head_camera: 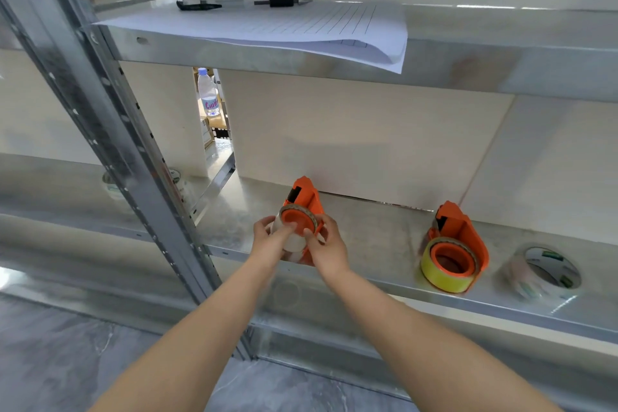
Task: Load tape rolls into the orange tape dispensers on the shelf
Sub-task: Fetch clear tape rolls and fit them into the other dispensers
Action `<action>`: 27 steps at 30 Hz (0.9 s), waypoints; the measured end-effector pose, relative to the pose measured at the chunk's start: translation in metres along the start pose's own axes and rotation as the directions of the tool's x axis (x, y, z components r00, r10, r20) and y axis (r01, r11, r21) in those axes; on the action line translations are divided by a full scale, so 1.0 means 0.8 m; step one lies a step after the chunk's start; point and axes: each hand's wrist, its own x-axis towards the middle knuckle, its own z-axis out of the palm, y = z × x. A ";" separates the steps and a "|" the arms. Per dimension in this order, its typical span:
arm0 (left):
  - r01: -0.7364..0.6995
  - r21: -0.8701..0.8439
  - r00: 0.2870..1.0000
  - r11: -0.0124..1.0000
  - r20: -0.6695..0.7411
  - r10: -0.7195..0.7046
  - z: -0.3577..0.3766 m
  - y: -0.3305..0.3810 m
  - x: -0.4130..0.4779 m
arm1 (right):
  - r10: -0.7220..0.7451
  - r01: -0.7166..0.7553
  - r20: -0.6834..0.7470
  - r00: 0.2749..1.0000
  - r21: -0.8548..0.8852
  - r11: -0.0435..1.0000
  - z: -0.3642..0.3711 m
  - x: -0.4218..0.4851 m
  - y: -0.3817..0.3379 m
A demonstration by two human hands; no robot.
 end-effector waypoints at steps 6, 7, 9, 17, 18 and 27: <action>0.131 -0.155 0.991 0.979 -0.018 -0.136 0.032 0.016 -0.018 | 0.013 -0.015 -0.079 0.997 -0.029 0.999 -0.027 -0.006 -0.003; 0.153 -0.147 0.988 0.977 0.029 -0.150 0.033 0.020 -0.021 | 0.007 -0.010 -0.070 0.997 -0.045 0.999 -0.033 -0.006 -0.005; 0.161 -0.164 0.982 0.973 0.121 -0.142 0.035 0.030 -0.033 | -0.023 0.020 -0.065 0.998 -0.051 0.999 -0.043 -0.003 -0.008; 0.161 -0.223 0.969 0.962 0.218 -0.112 0.048 0.050 -0.054 | -0.117 0.115 -0.022 0.993 -0.076 0.990 -0.074 0.000 -0.016; 0.148 -0.246 0.971 0.958 0.220 -0.094 0.049 0.050 -0.053 | -0.128 0.126 -0.014 0.992 -0.075 0.989 -0.076 0.000 -0.017; 0.115 -0.323 0.968 0.939 0.250 -0.033 0.026 0.065 -0.036 | -0.103 0.097 -0.073 0.992 -0.091 0.991 -0.065 0.006 -0.015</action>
